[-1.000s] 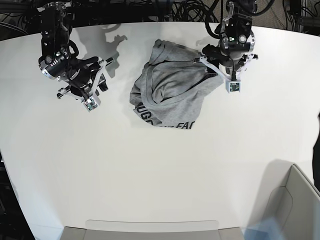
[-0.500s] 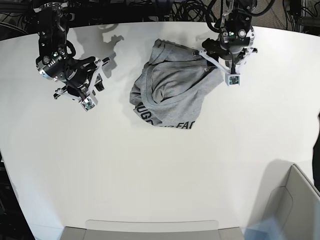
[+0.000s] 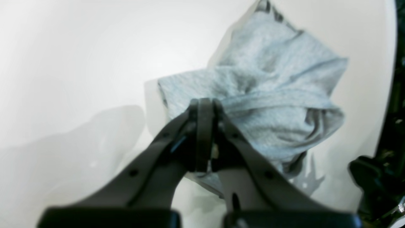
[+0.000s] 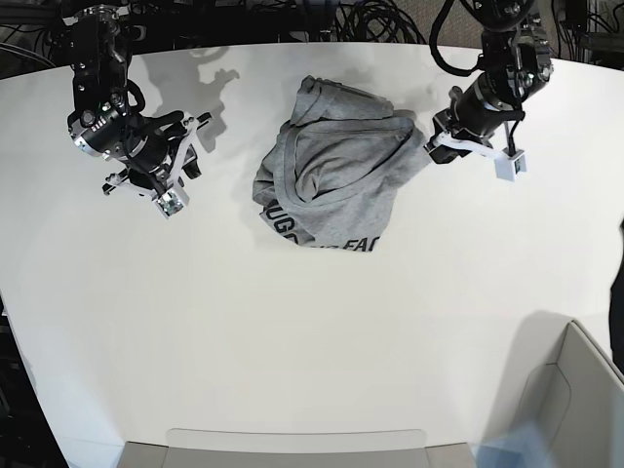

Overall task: Fold the T-shirt properly
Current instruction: 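Grasp the folded bundle with the left gripper and drag it away from the base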

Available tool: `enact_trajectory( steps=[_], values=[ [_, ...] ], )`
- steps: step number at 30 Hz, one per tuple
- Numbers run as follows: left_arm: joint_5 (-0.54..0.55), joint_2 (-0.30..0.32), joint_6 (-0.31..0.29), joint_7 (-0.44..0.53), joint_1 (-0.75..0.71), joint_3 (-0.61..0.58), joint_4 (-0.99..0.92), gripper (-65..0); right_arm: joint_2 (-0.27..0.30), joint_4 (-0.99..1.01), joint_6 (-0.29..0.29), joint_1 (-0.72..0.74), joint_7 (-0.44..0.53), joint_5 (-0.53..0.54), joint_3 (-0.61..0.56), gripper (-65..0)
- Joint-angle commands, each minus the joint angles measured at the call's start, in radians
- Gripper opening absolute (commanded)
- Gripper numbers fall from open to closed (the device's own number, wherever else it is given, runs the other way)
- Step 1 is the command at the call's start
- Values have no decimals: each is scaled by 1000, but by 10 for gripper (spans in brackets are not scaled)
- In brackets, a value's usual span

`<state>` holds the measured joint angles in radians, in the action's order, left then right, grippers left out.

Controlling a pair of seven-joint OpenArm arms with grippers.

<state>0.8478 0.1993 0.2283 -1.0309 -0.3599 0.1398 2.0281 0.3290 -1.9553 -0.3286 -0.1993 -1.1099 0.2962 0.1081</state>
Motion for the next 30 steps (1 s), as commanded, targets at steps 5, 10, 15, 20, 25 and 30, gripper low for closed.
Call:
enact_trajectory(
  steps=[5,10,15,20,25,30],
  values=[
    [93,6,6,-124,0,-150,19,-650,11,3,-2,17,17,7,6,-479],
    [84,6,6,-124,-12,-334,18,-650,9,46,-2,34,17,7,6,-479],
    [-140,6,12,-137,-4,-475,-2,-650,9,46,-2,31,17,7,6,-479],
    [-390,6,13,-137,97,-630,-117,-650,9,43,-2,31,17,7,23,-479],
    [-407,6,15,-137,206,-582,-221,-650,-12,41,-2,27,17,11,158,-479],
    [-407,6,12,-127,339,-421,-320,-650,-9,38,-2,-19,17,11,235,-479]
  ],
)
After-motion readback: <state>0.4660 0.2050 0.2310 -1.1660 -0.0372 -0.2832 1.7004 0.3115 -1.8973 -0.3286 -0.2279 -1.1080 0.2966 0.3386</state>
